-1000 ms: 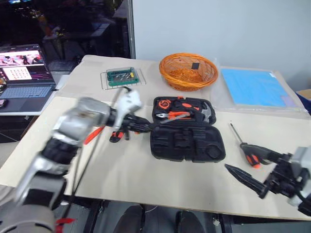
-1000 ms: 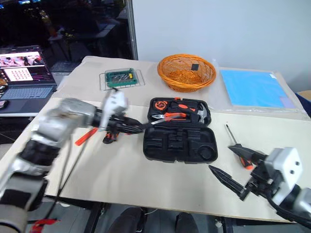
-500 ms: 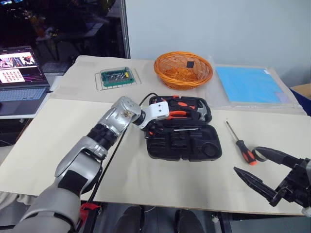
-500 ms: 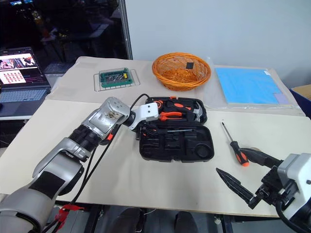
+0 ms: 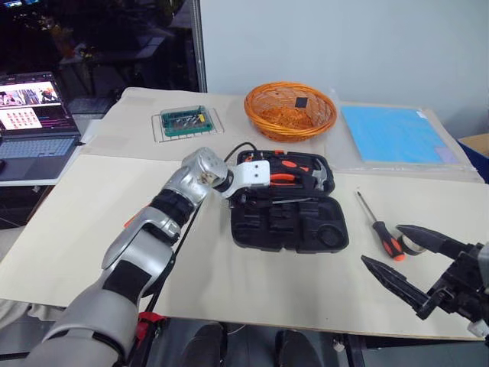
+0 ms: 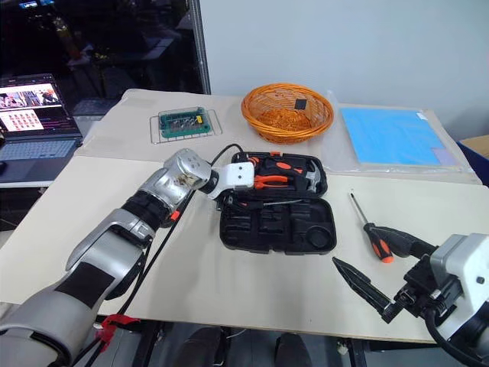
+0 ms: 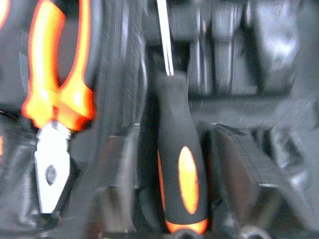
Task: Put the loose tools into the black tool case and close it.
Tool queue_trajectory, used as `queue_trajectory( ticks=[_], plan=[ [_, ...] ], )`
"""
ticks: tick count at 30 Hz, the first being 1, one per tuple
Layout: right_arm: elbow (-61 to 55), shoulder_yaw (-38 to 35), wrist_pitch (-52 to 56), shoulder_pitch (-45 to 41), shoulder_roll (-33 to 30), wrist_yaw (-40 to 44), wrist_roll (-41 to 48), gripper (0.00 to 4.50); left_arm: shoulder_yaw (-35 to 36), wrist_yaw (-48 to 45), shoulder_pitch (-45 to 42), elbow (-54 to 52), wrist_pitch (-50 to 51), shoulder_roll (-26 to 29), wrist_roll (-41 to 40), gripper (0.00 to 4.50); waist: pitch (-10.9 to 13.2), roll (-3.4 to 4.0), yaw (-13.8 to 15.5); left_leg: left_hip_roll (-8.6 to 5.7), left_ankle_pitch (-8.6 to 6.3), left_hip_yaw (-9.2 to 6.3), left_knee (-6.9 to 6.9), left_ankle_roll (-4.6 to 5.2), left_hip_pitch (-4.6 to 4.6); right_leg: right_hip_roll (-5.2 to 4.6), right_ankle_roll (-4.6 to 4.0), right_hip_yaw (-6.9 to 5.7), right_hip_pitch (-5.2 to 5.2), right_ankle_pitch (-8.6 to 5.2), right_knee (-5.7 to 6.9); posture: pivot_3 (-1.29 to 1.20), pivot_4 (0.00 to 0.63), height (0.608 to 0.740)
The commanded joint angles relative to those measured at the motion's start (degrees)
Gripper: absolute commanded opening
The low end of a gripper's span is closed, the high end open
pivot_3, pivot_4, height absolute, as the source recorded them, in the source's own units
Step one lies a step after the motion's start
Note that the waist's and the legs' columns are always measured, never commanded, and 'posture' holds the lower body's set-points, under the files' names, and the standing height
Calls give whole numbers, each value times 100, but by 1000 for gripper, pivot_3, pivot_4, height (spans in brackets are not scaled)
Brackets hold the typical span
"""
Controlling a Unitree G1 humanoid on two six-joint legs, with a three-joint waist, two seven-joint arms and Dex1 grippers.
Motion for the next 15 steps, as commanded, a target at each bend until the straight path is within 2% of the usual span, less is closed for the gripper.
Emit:
queue_trajectory(
  ticks=[1, 2, 3, 4, 5, 8, 9, 15],
  plan=[
    [-90, -125, -62, 46, 16, -23, 36, 4500, 553, -223, 281, -1209, 807, 223, -586, 2675, -2, 3, 3, -1, 0, 0, -1, 0, 1, 0, -1, 1, 0, 0, 0, 0, 150, 740],
    [-46, -73, -103, 53, 52, 24, -42, 4500, 798, 59, 488, -1514, 1277, 144, -793, 2675, -2, 4, 13, -1, 0, -1, -1, 1, 1, 0, -2, 0, 0, 0, 0, 0, 150, 740],
    [-6, -28, -141, 54, 86, 67, -106, 4500, 953, 319, 699, -1765, 1564, 71, -891, 2138, -4, 6, 18, -1, -1, -1, 0, 2, 4, 0, -3, 0, 3, -1, 0, 0, 150, 740],
    [23, 1, -165, 50, 108, 97, -149, 4500, 1057, 512, 851, -1964, 1780, 22, -953, 1959, -4, 7, 32, -2, -1, -2, 0, 3, 6, 0, -3, 1, 6, -1, -1, 0, 150, 740],
    [51, 53, -197, 29, 141, 121, -206, 4500, 1259, 936, 1089, -2154, 1839, -235, -1055, 1512, -4, 7, 42, -4, -2, -6, 3, 5, 7, 0, -2, 1, 12, -2, 0, 0, 150, 740],
    [84, 152, -266, -4, 228, 183, -331, 4500, 1487, 2197, 1673, -2270, 1530, -927, -888, 323, -4, 6, 87, -5, -2, -12, 13, 6, 9, 0, 1, -2, 24, -2, 0, 0, 150, 740],
    [86, 167, -281, -5, 254, 207, -363, 4500, 1501, 2460, 1795, -2269, 1495, -1080, -838, 51, -4, 6, 101, -6, -2, -14, 17, 6, 9, 0, 5, -4, 26, 0, -2, 0, 150, 740],
    [94, 233, -452, 75, 410, 426, -683, 4500, 975, 3342, 2246, -2118, 1332, -1545, -295, 51, -4, 6, 103, -5, -3, -7, 26, 5, 16, 3, 8, -2, 33, 6, 1, 0, 150, 740]
  ],
)
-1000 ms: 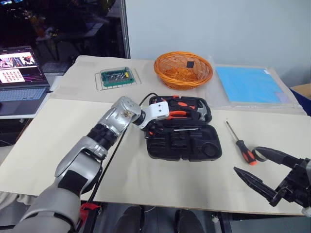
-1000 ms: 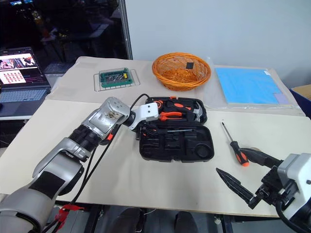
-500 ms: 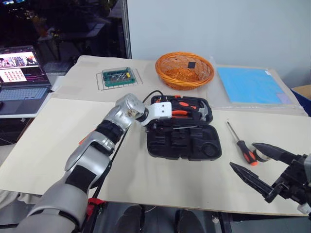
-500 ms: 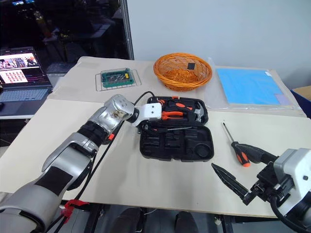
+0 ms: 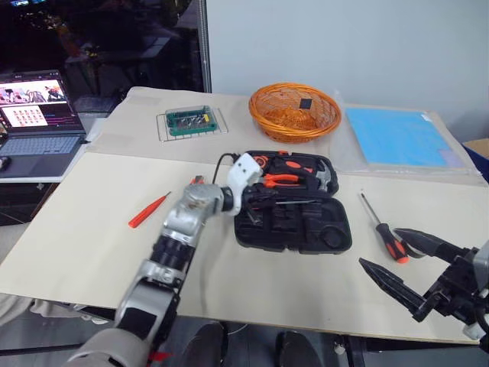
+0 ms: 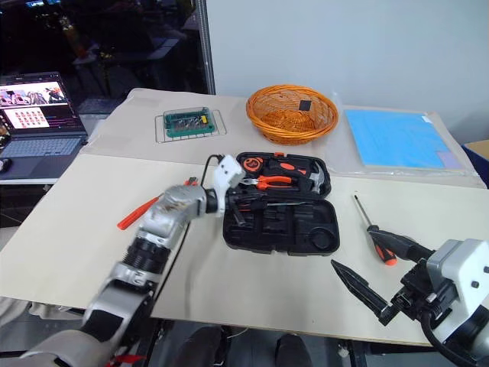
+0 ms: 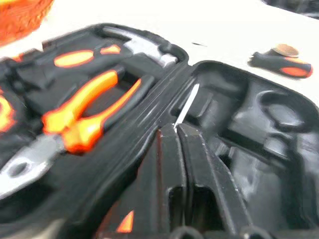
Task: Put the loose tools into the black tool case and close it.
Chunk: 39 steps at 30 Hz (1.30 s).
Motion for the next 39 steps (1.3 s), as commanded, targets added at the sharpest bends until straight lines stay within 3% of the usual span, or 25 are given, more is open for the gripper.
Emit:
queue_trajectory(
  ticks=[1, 11, 13, 16, 21, 31, 39],
  plan=[
    [-40, -33, -245, 41, 88, 127, -202, 4500, -385, 412, 109, -5, -5, -120, 368, 51, -2, 3, 1, 0, -1, 0, 0, -1, 5, 0, 0, -1, 5, 0, 0, 0, 150, 740],
    [-69, 230, -195, 192, 243, 72, -635, 4500, -687, 414, 278, 577, 122, -39, 555, 51, -83, 35, -35, 6, -30, 0, 0, -49, 33, -1, -27, -3, 44, -19, -8, 0, 150, 740],
    [-72, 347, -196, 167, 289, -12, -737, 4500, -513, 321, 249, 543, -182, -81, 365, 51, -95, 53, -50, 6, -31, 1, 0, -50, 35, -3, -34, -3, 49, -23, -8, 0, 150, 740],
    [-123, 470, -225, 143, 346, -37, -709, 4500, 353, 15, 243, -222, -498, -427, -738, 51, -94, 59, -72, 11, -32, 1, -1, -51, 34, -4, -36, -4, 45, -24, -8, 0, 150, 740],
    [-55, 516, -296, 102, 346, 48, -698, 4500, 743, 512, 104, -153, -324, -508, -855, 51, -91, 55, -60, 5, -31, 0, 0, -50, 18, -6, -27, -4, 35, -19, -11, 0, 150, 740],
    [9, 128, -153, -48, 207, 4, -542, 4500, -193, 1194, 118, 1134, -478, -604, 298, 51, -89, 52, 3, -4, -32, -5, 0, -46, 21, -5, 8, -14, 45, -6, -16, 0, 150, 740],
    [47, 39, 206, -17, -25, -221, -524, 4500, -1415, 765, 83, 1797, -1210, -345, 1388, 51, -127, 67, 99, 9, -36, 0, 0, -46, 29, -5, -26, -26, 57, -26, -56, 0, 150, 740]
  ],
)
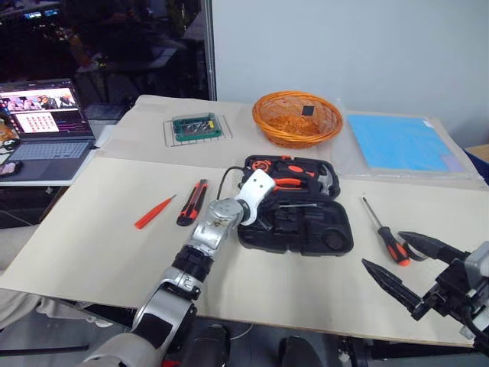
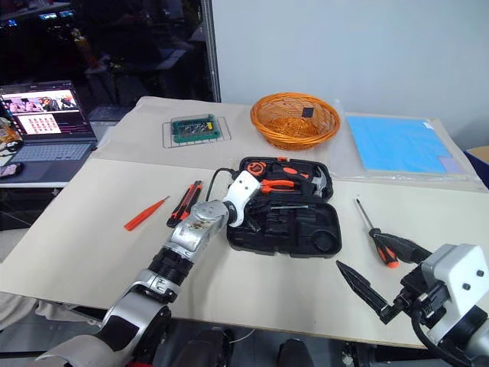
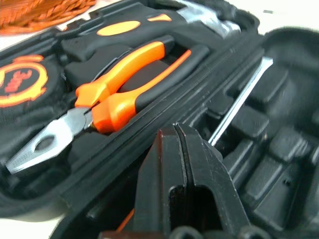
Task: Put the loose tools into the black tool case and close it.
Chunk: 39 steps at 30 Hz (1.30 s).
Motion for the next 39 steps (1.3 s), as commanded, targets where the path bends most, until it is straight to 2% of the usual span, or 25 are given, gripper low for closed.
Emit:
queue_trajectory(
  ticks=[1, 5, 8, 11, 13, 16, 18, 21, 25, 28, 30, 33, 36, 39],
  plan=[
    [-5, -209, 118, -17, -92, -105, 49, 4500, -865, -338, 213, 714, -372, 104, 667, 51, -24, 4, 3, 1, -2, 1, 0, 3, 0, 0, 0, -1, 3, 0, -10, 0, 150, 740],
    [80, -78, 164, -146, -73, -175, 74, 4500, -908, -322, 91, 1167, -894, 112, 874, 51, -94, -11, 36, -3, -18, 3, -1, 21, -1, -4, 3, -1, 9, 1, -28, 0, 150, 740],
    [200, -29, 119, -237, -76, -131, 42, 4500, -687, -273, 48, 1253, -1293, 88, 784, 51, -119, -15, 42, -3, -24, 3, -1, 23, -1, -7, 8, -1, 10, -2, -29, 0, 150, 740],
    [372, -111, 29, -309, -28, -98, -36, 4500, 191, -504, 73, 717, -1570, -223, -243, 51, -122, -8, 35, -1, -24, 4, -1, 23, -2, -8, 8, 0, 8, -2, -28, 0, 150, 740],
    [634, -194, 199, -396, -65, -226, -38, 4500, 713, -1076, 120, 17, -1158, -307, -1137, 51, -116, 3, 24, 0, -25, 4, -1, 23, -13, -10, 8, 0, 1, -2, -27, 0, 150, 740],
    [916, -262, 444, -342, -472, -89, -393, 4500, 709, -2099, 248, -968, -219, 56, -1781, 51, -74, 7, -20, -3, -21, 6, 0, 25, -48, -8, 8, -1, -21, 6, -21, 0, 150, 740],
    [1105, -136, 1019, -454, -979, -671, -1088, 4500, 739, -2725, 292, -1710, 644, 445, -2389, 436, -75, 8, -39, -8, -21, 9, 2, 28, -45, -5, 16, 1, -19, 13, -23, 0, 150, 740],
    [1781, 450, 1126, -983, -1739, -221, -1186, 4500, 805, -3403, 330, -2660, 1356, 1181, -2963, 1309, -65, 20, -189, -6, -12, 23, 2, 63, -35, -1, 13, 15, -22, 9, -18, 0, 150, 740],
    [2580, 1316, 1401, -1850, -2082, -81, -1284, 4500, 720, -3753, 536, -3683, 1943, 1925, -3346, 2707, -60, 23, -189, 6, -4, 18, -3, 77, -21, 7, -9, 8, -12, -5, -19, 0, 150, 740],
    [3205, 2022, 1706, -2712, -2230, -95, -1398, 4500, 791, -3695, 696, -4238, 2278, 2278, -3567, 3846, -45, 31, -170, 1, -3, 17, -5, 79, -22, 5, -7, 13, -8, -9, -20, 0, 150, 740],
    [3637, 2541, 1854, -3320, -2287, 1, -1473, 4500, 859, -3646, 831, -4571, 2469, 2498, -3704, 4410, -22, 29, -172, -2, -3, 20, -2, 79, -22, 4, -5, 18, -6, -8, -23, 0, 150, 740],
    [4261, 3193, 2034, -4123, -2218, 7, -1733, 4500, 994, -3415, 995, -4907, 2637, 2673, -3802, 4410, 3, 26, -189, -7, -3, 20, -1, 80, -27, 2, -3, 22, -11, -6, -24, 0, 150, 740],
    [4752, 3726, 2118, -4668, -2214, 137, -1979, 3782, 1056, -3282, 1116, -5095, 2686, 2783, -3876, 4500, 15, 33, -182, -6, -3, 18, -3, 80, -27, 5, 3, 22, -17, 0, -19, 0, 150, 740],
    [5145, 4151, 2166, -5078, -2202, 276, -2225, 2732, 1114, -3195, 1209, -5192, 2686, 2895, -3932, 4500, 19, 34, -179, -7, -3, 15, -7, 81, -27, 5, 17, 17, -17, 9, -15, 0, 150, 740]
  ],
)
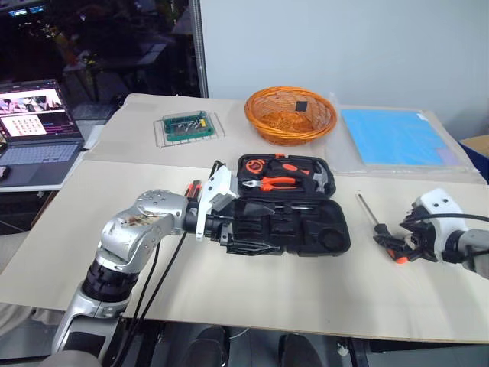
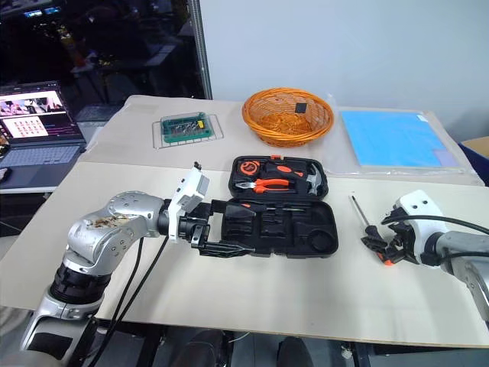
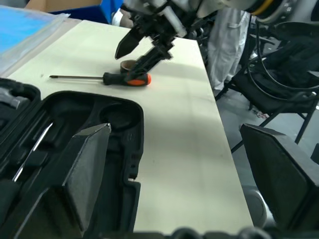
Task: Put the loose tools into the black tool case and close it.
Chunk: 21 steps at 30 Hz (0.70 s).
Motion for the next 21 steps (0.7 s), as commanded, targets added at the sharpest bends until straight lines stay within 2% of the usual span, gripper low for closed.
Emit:
queue_trajectory(
  ticks=[1, 7, 9, 13, 15, 20, 21],
  plan=[
    [427, 405, 77, -486, -24, 180, -383, 2328, 215, 148, 67, -285, -9, 147, -151, 4500, 3, 2, -13, -1, -1, 2, -1, 1, 0, 0, 1, 2, -2, 1, 0, 0, 150, 740],
    [614, 661, -1, -638, -30, 415, -717, 453, 332, 236, 154, -336, 64, 296, -302, 4500, 5, -1, -14, -2, -2, 2, -2, 2, 3, 1, 2, 2, 2, 3, -2, 0, 150, 740],
    [537, 599, -3, -628, -39, 465, -772, 46, 365, 262, 176, -338, 79, 361, -369, 4500, 5, -1, -20, -1, -2, 2, -2, 2, 5, 2, 6, 2, 2, 1, -1, 0, 150, 740],
    [-48, -10, 133, -688, -74, 578, -445, 46, 788, 814, 465, -171, -256, 123, -320, 4500, 8, 5, -14, -1, -2, 2, -2, 2, 8, 2, 13, 4, 2, -4, 2, 0, 150, 740],
    [-404, -165, 196, -738, -74, 615, -335, 46, 759, 435, 678, -157, -417, 390, -282, 4500, 11, 8, -19, -2, -2, 3, -4, 2, 7, 1, 10, 9, -2, -1, 4, 0, 150, 740],
    [-594, 25, 208, -730, -147, 506, -633, 46, 725, 242, 890, -138, -697, 622, -177, 4500, 12, 7, -14, -1, -2, 5, -11, 1, 8, 2, -11, 8, -5, 9, 2, 0, 150, 740],
    [-534, 87, 184, -727, -140, 496, -706, 312, 738, 254, 909, -134, -716, 629, -183, 4500, 12, 7, 1, -2, -2, 5, -11, 1, 8, 2, -10, 7, -3, 8, -1, 0, 150, 740]
  ],
)
